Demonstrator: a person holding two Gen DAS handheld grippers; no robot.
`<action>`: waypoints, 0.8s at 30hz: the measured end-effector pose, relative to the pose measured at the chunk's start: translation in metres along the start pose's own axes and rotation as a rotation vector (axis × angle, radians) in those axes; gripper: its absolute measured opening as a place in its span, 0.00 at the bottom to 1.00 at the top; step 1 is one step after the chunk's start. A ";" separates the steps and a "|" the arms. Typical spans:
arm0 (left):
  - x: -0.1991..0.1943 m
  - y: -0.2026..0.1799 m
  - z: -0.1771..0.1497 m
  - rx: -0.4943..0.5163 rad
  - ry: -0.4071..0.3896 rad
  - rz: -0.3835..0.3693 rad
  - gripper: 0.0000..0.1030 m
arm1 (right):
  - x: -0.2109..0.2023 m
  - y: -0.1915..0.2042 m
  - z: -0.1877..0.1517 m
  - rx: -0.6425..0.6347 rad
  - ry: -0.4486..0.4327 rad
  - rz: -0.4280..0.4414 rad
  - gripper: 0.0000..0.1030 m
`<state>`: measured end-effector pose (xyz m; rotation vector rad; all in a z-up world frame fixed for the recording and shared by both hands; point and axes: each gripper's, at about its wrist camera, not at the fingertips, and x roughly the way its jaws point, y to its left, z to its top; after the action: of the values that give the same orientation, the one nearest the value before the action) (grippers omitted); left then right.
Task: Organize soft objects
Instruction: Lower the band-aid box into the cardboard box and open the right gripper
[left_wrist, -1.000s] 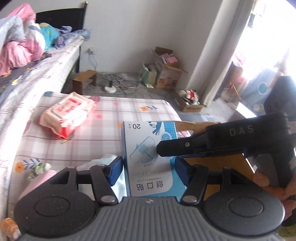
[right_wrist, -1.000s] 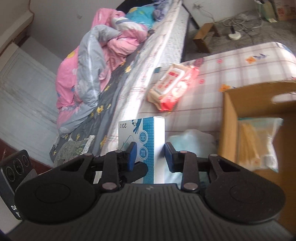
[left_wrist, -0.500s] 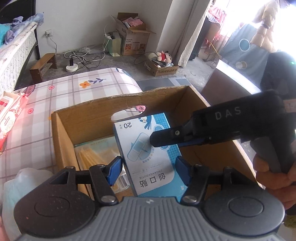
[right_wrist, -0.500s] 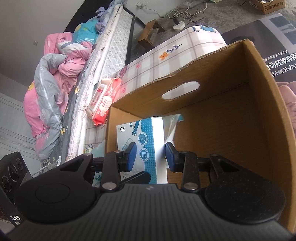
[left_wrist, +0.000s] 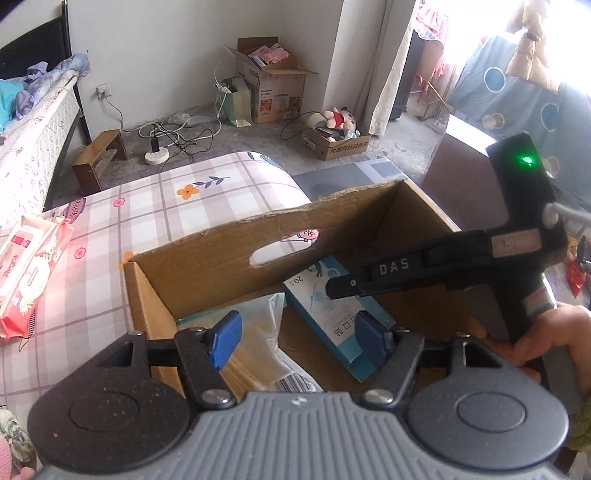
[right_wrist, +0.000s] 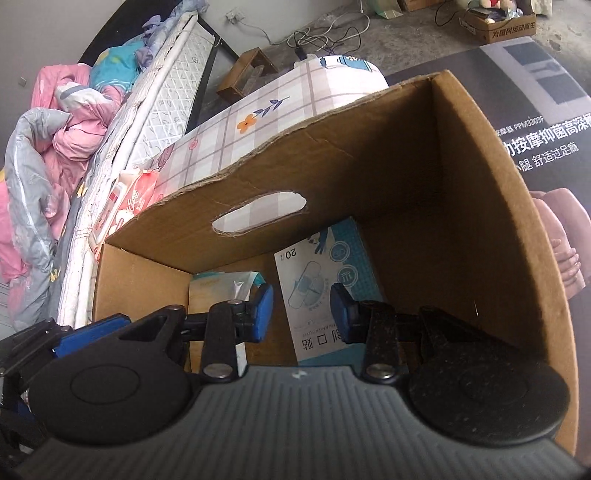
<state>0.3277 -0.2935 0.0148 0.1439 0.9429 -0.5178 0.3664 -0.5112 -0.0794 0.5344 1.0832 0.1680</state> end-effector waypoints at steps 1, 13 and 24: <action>-0.008 0.003 0.000 -0.006 -0.011 -0.001 0.67 | -0.005 0.003 -0.002 -0.001 -0.020 -0.017 0.33; -0.100 0.049 -0.037 -0.049 -0.142 0.086 0.72 | 0.031 0.006 -0.017 0.007 -0.060 -0.235 0.45; -0.149 0.126 -0.106 -0.180 -0.177 0.214 0.76 | 0.038 0.034 -0.030 0.006 -0.053 -0.215 0.44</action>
<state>0.2403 -0.0947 0.0590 0.0349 0.7859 -0.2422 0.3623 -0.4571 -0.1040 0.4226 1.0815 -0.0372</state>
